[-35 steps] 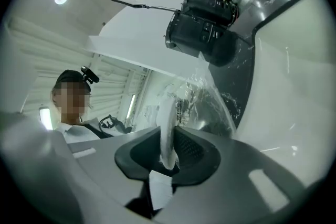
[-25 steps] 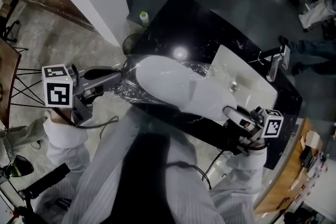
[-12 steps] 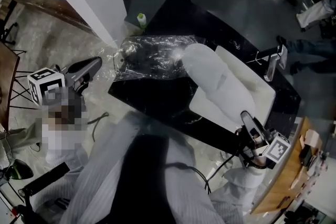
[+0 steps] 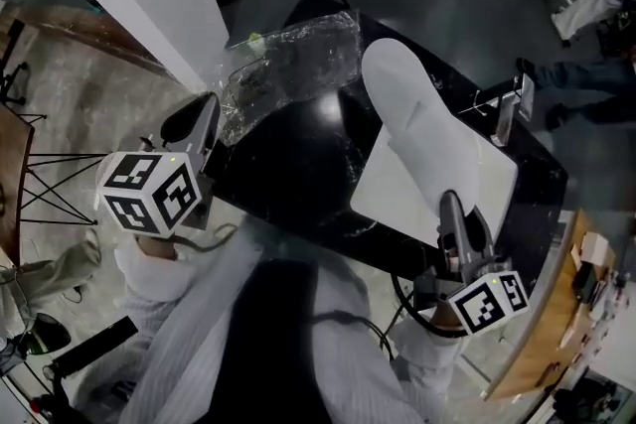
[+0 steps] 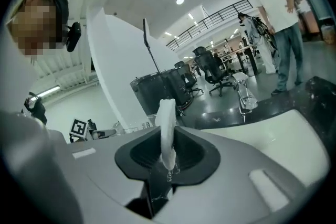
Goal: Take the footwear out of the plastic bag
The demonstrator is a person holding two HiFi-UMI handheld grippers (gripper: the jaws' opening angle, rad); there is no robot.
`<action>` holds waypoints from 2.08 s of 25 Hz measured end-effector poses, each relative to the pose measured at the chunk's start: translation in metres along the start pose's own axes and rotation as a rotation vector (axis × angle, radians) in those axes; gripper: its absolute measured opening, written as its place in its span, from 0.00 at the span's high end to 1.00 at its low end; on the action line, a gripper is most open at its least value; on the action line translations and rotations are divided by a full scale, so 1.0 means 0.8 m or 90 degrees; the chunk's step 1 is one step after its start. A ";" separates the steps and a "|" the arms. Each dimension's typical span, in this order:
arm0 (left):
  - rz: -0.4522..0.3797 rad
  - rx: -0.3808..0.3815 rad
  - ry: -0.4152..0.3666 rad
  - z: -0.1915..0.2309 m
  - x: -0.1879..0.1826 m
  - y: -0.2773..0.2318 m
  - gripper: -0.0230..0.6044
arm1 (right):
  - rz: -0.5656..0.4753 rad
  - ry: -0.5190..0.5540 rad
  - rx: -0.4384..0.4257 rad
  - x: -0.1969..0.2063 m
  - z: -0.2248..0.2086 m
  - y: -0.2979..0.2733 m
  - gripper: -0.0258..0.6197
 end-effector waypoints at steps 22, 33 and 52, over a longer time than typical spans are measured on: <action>-0.021 0.039 0.003 -0.037 0.004 -0.003 0.95 | -0.014 0.100 0.013 0.022 0.036 -0.037 0.85; -0.019 0.038 0.007 -0.031 0.000 -0.001 0.95 | -0.008 0.099 0.000 0.020 0.038 -0.037 0.85; -0.005 0.059 0.008 -0.041 0.005 -0.005 0.95 | -0.009 0.083 0.007 0.024 0.034 -0.031 0.85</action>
Point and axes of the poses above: the fingertips, and each gripper's own axes: y backward along the fingers, z to its left, x out of its underside, the point moved 8 cm from there along y, backward along the fingers, and after that the axes turned 6 degrees about -z, right-handed, at the moved point
